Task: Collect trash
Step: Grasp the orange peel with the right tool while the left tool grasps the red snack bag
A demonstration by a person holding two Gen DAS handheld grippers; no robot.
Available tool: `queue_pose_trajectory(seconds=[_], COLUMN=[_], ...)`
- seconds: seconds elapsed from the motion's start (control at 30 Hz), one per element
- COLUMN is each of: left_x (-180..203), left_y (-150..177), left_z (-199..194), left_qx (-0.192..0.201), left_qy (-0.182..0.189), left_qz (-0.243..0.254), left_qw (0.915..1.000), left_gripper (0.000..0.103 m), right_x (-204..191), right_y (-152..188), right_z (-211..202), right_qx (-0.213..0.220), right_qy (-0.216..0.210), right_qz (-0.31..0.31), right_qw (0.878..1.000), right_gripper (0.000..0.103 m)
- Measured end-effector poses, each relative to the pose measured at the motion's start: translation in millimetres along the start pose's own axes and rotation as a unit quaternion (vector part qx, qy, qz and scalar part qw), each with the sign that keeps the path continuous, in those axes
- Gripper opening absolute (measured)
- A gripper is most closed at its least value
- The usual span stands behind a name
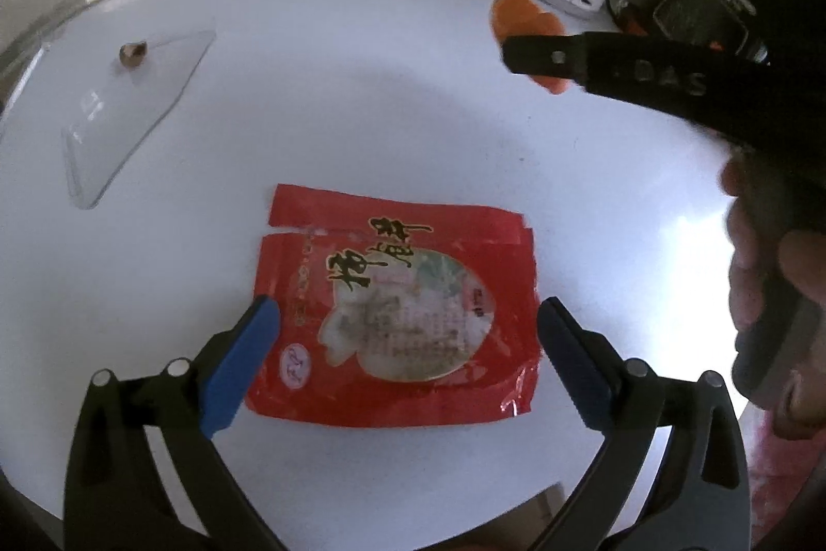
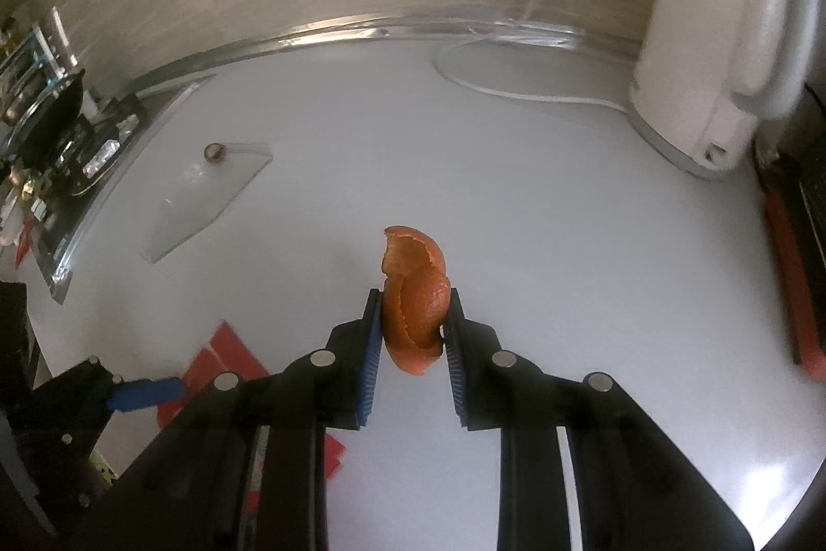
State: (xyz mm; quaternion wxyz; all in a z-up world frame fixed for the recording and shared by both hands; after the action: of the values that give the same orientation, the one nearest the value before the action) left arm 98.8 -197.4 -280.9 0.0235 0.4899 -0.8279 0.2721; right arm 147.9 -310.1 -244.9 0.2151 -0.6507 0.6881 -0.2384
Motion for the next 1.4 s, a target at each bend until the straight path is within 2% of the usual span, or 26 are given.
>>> queue_pose_trajectory(seconds=[0.1, 0.17, 0.23, 0.27, 0.3, 0.33, 0.4, 0.43, 0.5, 0.53, 0.6, 0.67, 0.7, 0.77, 0.8, 0.87, 0.93, 1.03, 1.1, 1.13, 1.2, 1.3, 1.33, 1.4], left_x=[2, 8, 19, 24, 30, 34, 37, 36, 34, 34, 33, 35, 36, 37, 42, 40, 37, 31, 26, 24, 22, 21, 22, 25], left_y=[-2, -8, -17, -20, -22, -20, -14, -10, -2, 1, 8, 16, 14, 21, 24, 27, 23, 12, 4, 0, -1, -7, -7, -14], left_z=[-7, -21, -32, -35, -38, -38, -37, -36, -33, -30, -25, -20, -18, -10, -5, 4, 8, 17, 23, 24, 20, 17, 14, 7], left_qx=[0.006, 0.026, 0.035, 0.031, 0.022, 0.006, -0.035, -0.052, -0.085, -0.097, -0.122, -0.141, -0.146, -0.163, -0.168, -0.179, -0.185, -0.195, -0.21, -0.202, -0.198, -0.198, -0.196, -0.188], left_qy=[-0.017, -0.005, 0.011, 0.012, 0.01, 0.008, 0.016, 0.011, 0.012, 0.014, 0.029, 0.055, 0.063, 0.09, 0.097, 0.112, 0.139, 0.162, 0.187, 0.192, 0.201, 0.2, 0.198, 0.193], left_qz=[-0.005, -0.004, 0.055, 0.104, 0.166, 0.226, 0.316, 0.361, 0.423, 0.444, 0.496, 0.533, 0.544, 0.571, 0.577, 0.597, 0.604, 0.602, 0.584, 0.586, 0.592, 0.587, 0.583, 0.563], left_qw=[0.9998, 0.9996, 0.9979, 0.994, 0.9858, 0.974, 0.9479, 0.9311, 0.902, 0.8905, 0.8594, 0.8324, 0.824, 0.7997, 0.7931, 0.7737, 0.7629, 0.7574, 0.7614, 0.761, 0.7544, 0.7588, 0.7633, 0.7808], left_gripper=[0.095, 0.095, 0.095, 0.095, 0.095, 0.095, 0.095, 0.095, 0.095, 0.095, 0.095, 0.095, 0.095, 0.095, 0.095, 0.096, 0.096, 0.096, 0.096, 0.096, 0.096, 0.095, 0.089, 0.061], right_x=[6, 7, 8, 9, 10, 11, 11, 12, 13, 13, 12, 11, 11, 11, 12, 12, 12, 13, 12, 12, 12, 12, 12, 13], right_y=[5, 6, 7, 8, 9, 10, 13, 15, 20, 22, 25, 27, 28, 30, 30, 31, 30, 29, 27, 26, 24, 22, 21, 21], right_z=[-3, -4, -6, -8, -11, -12, -16, -18, -21, -22, -23, -24, -23, -22, -21, -20, -19, -18, -19, -19, -20, -20, -20, -20], right_qx=[0.001, 0.002, 0.004, 0.005, 0.006, 0.007, 0.006, 0.006, 0.003, 0.001, -0.001, -0.006, -0.008, -0.013, -0.016, -0.019, -0.021, -0.023, -0.022, -0.021, -0.02, -0.018, -0.018, -0.019], right_qy=[-0.001, -0.002, -0.004, -0.005, -0.004, -0.004, -0.006, -0.006, -0.006, -0.005, -0.005, -0.009, -0.011, -0.018, -0.022, -0.026, -0.033, -0.041, -0.051, -0.056, -0.063, -0.064, -0.064, -0.063], right_qz=[0.002, 0.002, 0.002, 0.002, 0.002, 0.002, 0.001, 0.0, -0.003, -0.004, -0.008, -0.008, -0.006, -0.001, 0.004, 0.009, 0.014, 0.025, 0.034, 0.039, 0.044, 0.05, 0.051, 0.05], right_qw=[1.0, 1.0, 1.0, 1.0, 1.0, 1.0, 1.0, 1.0, 1.0, 1.0, 1.0, 1.0, 1.0, 1.0, 1.0, 0.999, 0.999, 0.999, 0.998, 0.997, 0.997, 0.997, 0.997, 0.997], right_gripper=[0.024, 0.024, 0.024, 0.024, 0.024, 0.024, 0.024, 0.024, 0.024, 0.024, 0.024, 0.024, 0.024, 0.024, 0.024, 0.024, 0.024, 0.024, 0.024, 0.024, 0.024, 0.024, 0.024, 0.024])
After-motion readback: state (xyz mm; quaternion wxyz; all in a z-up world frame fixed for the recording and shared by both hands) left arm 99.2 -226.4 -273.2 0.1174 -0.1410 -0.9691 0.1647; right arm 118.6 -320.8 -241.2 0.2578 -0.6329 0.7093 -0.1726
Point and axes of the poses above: each gripper's, at about its wrist camera, not at the fingertips, and z roughly the way its jaws point, x to its right, y to its underside, the point moved 8 cm from there along z, roughly the way its jaws point, and after that the axes turned 10 degrees about y, right-handed, at the moved point
